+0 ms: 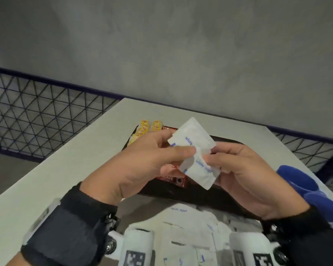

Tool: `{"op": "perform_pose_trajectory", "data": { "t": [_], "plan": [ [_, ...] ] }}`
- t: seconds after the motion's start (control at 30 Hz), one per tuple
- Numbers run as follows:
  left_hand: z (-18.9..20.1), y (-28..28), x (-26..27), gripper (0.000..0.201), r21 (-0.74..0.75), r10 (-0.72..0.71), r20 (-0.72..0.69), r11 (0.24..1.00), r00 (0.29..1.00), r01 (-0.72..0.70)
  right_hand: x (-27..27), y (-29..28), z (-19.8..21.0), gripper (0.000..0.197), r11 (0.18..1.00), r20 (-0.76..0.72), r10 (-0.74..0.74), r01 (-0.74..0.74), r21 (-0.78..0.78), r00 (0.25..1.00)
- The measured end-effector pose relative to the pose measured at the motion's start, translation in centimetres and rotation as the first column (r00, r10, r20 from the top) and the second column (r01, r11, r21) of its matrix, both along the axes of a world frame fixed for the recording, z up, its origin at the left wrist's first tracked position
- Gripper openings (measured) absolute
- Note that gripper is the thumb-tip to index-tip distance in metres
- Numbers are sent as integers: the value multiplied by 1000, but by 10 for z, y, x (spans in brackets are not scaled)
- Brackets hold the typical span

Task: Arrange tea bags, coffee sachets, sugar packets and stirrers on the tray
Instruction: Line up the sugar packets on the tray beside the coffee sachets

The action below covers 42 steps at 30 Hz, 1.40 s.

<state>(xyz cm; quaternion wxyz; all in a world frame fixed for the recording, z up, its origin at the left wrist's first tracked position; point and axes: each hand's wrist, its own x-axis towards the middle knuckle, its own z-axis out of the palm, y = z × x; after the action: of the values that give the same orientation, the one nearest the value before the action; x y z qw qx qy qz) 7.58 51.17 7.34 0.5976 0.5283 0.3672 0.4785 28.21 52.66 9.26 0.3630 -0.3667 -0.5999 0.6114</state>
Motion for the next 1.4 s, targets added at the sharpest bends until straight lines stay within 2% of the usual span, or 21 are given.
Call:
{"op": "perform_pose_trajectory", "data": {
  "t": [0.1,0.2,0.4,0.53,0.63,0.7,0.87,1.03,1.2,1.33,1.4],
  "plan": [
    [-8,0,18,31,-7,121,-82,992,989,-122,7,2,-10,25,998,-68,-17,13,-57,998],
    [-12,1,28,28,-11,195,-79,980,978,-196,13,3,-16,25,997,-75,-48,44,-57,996],
    [-13,-2,37,25,-28,216,4,976,976,-216,19,-5,-24,18,980,0,-150,149,131,989],
    [-9,-2,36,18,-58,226,58,973,972,-223,25,-7,-27,33,948,-24,-257,256,186,966],
    [-10,-2,36,26,-56,219,73,975,973,-215,28,-9,-23,49,940,-138,-285,304,154,949],
    [-12,-4,37,32,-60,193,87,980,977,-188,25,-10,-22,52,937,-159,-287,311,156,945],
    [-12,-7,43,42,-81,141,144,988,979,-130,21,-12,-27,34,901,-53,-334,335,277,941],
    [-10,-10,46,51,-56,97,97,994,990,-92,19,-13,-31,22,909,-29,-293,288,303,956],
    [-13,-10,44,37,-21,84,13,996,996,-83,18,-12,-32,26,890,-23,-333,323,323,942],
    [-15,-9,47,33,-17,118,9,993,993,-118,17,-12,-33,34,914,-88,-318,330,234,944],
    [-16,-8,48,32,-18,142,32,990,989,-141,18,-11,-32,30,925,-130,-311,332,187,941]
  ]
}}
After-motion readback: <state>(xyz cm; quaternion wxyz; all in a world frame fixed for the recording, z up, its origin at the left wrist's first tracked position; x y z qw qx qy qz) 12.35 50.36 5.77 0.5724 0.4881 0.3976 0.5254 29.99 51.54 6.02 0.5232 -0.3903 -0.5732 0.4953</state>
